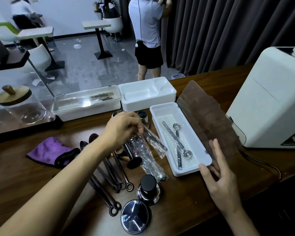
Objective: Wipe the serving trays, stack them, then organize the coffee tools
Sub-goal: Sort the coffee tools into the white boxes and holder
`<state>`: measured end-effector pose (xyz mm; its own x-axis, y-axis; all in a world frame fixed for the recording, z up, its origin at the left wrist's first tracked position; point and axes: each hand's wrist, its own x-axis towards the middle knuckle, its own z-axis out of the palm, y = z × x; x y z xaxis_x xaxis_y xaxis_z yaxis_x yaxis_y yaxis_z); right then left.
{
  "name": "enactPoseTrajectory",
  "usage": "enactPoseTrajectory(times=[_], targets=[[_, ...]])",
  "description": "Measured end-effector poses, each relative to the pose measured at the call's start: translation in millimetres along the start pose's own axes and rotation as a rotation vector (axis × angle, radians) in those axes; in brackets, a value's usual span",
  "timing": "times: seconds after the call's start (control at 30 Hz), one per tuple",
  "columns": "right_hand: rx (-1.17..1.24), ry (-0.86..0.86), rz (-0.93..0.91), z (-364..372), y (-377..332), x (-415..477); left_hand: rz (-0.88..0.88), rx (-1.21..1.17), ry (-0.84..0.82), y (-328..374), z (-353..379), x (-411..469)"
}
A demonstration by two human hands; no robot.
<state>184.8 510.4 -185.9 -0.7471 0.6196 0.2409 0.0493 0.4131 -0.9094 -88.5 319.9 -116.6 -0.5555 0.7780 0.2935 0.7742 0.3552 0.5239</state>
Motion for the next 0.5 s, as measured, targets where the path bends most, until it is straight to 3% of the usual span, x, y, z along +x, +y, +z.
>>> enactPoseTrajectory(times=[0.27,0.5], targets=[[-0.011,-0.007,0.009,-1,0,0,-0.301,-0.554,0.119,27,15,15],[-0.025,-0.010,0.022,0,-2,-1,-0.464,-0.885,-0.026,55,35,27]])
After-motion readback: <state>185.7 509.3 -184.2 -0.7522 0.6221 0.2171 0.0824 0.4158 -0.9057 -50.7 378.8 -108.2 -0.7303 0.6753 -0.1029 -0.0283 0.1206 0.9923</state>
